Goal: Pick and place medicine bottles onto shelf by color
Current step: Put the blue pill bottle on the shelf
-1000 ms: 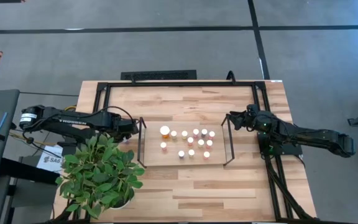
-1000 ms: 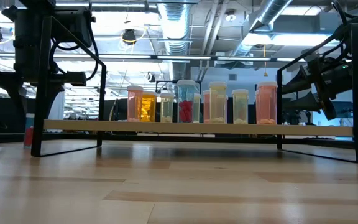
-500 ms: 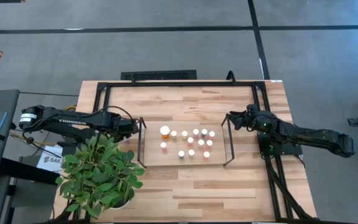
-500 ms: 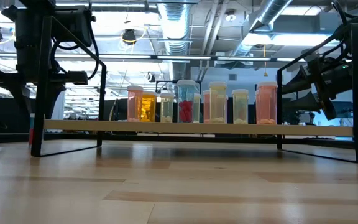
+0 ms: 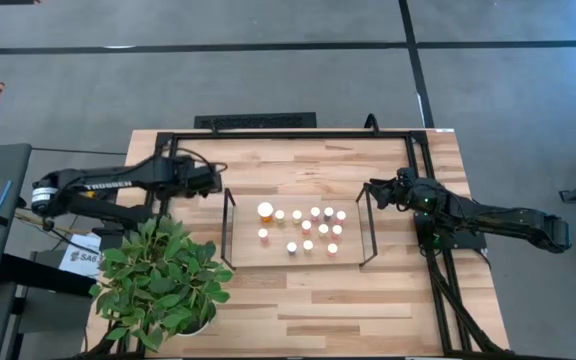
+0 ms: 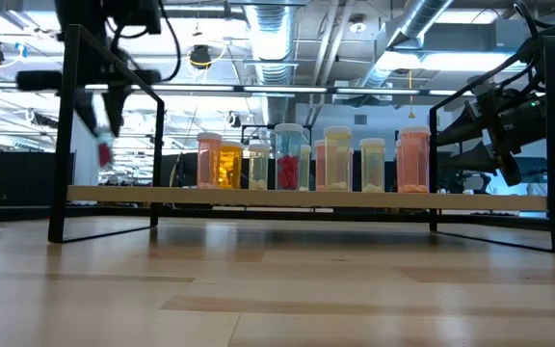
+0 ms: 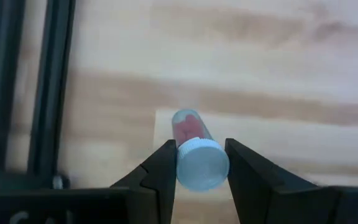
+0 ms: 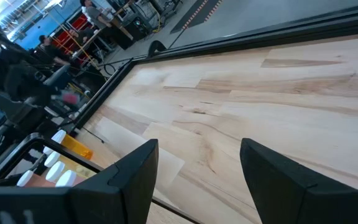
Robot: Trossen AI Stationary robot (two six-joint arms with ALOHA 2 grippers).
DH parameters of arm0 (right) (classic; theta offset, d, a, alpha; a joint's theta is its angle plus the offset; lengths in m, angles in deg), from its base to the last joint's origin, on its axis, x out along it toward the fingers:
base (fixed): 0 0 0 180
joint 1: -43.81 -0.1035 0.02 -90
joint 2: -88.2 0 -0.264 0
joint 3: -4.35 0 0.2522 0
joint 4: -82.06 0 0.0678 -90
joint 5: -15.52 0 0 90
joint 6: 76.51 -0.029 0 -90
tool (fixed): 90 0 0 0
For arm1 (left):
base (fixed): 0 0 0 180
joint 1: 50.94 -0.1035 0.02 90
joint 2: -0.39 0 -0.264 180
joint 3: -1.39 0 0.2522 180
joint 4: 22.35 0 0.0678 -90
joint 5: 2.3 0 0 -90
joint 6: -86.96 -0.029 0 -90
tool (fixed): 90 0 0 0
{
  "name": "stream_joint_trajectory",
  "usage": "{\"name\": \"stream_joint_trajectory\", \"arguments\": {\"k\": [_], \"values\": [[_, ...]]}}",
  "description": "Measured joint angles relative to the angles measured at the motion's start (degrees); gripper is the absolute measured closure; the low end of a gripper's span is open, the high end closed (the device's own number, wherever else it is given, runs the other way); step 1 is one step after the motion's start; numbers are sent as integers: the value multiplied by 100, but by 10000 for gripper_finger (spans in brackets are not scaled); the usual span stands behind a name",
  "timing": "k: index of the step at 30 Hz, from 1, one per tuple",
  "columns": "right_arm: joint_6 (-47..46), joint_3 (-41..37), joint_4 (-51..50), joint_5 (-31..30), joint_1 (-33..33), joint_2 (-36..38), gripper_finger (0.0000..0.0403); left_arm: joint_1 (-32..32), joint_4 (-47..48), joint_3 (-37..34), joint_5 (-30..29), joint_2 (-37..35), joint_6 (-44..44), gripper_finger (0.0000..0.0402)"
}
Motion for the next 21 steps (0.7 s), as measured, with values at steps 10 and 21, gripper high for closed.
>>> {"name": "stream_joint_trajectory", "arguments": {"k": [10,21], "values": [[0,0,-1,0,-1,2,154,-461,-495,943,-817,4,-2152,295],[0,-1,0,0,-1,1,154,-144,-1602,1429,-374,605,-3520,298]]}}
